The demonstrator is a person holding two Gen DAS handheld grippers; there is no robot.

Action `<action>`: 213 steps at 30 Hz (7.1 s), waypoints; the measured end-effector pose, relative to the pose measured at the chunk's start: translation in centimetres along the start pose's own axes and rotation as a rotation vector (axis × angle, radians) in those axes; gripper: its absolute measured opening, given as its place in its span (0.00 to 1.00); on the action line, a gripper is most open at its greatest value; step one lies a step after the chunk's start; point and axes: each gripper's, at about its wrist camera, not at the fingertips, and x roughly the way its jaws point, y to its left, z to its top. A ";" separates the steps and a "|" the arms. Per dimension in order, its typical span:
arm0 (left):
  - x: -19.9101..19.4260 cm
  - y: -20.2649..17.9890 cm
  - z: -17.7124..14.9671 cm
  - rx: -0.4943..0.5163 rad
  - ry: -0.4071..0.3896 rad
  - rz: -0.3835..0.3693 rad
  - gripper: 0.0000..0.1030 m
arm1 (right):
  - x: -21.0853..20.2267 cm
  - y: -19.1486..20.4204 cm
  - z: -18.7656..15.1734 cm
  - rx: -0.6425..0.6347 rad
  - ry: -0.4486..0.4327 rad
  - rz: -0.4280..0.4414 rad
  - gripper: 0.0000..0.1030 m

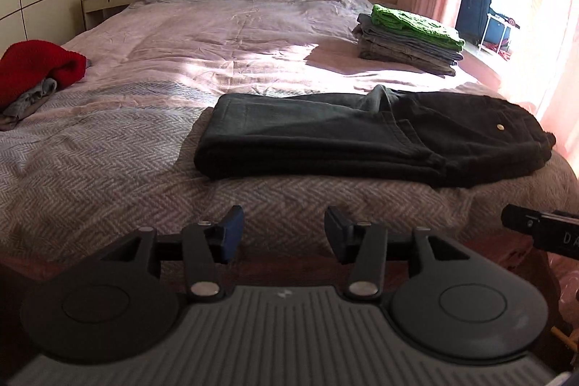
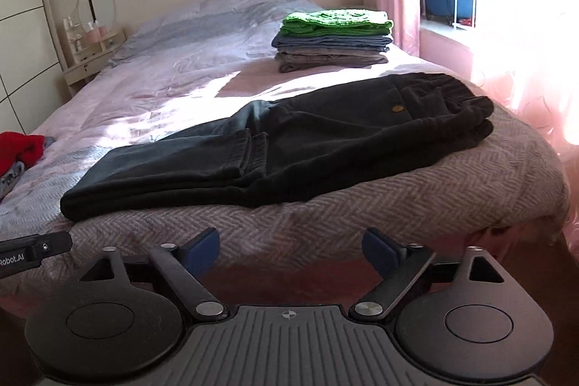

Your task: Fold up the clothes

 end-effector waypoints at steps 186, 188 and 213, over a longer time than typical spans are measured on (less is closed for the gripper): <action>17.8 19.6 6.6 -0.701 0.162 -0.557 0.62 | 19.8 -6.7 2.3 0.786 0.160 0.515 0.73; 18.7 19.7 6.4 -0.727 0.179 -0.583 0.63 | 21.7 -6.7 2.3 0.825 0.211 0.532 0.73; 23.9 7.7 8.2 -0.570 0.123 -0.638 0.44 | 23.9 -15.7 5.9 0.723 0.034 0.411 0.41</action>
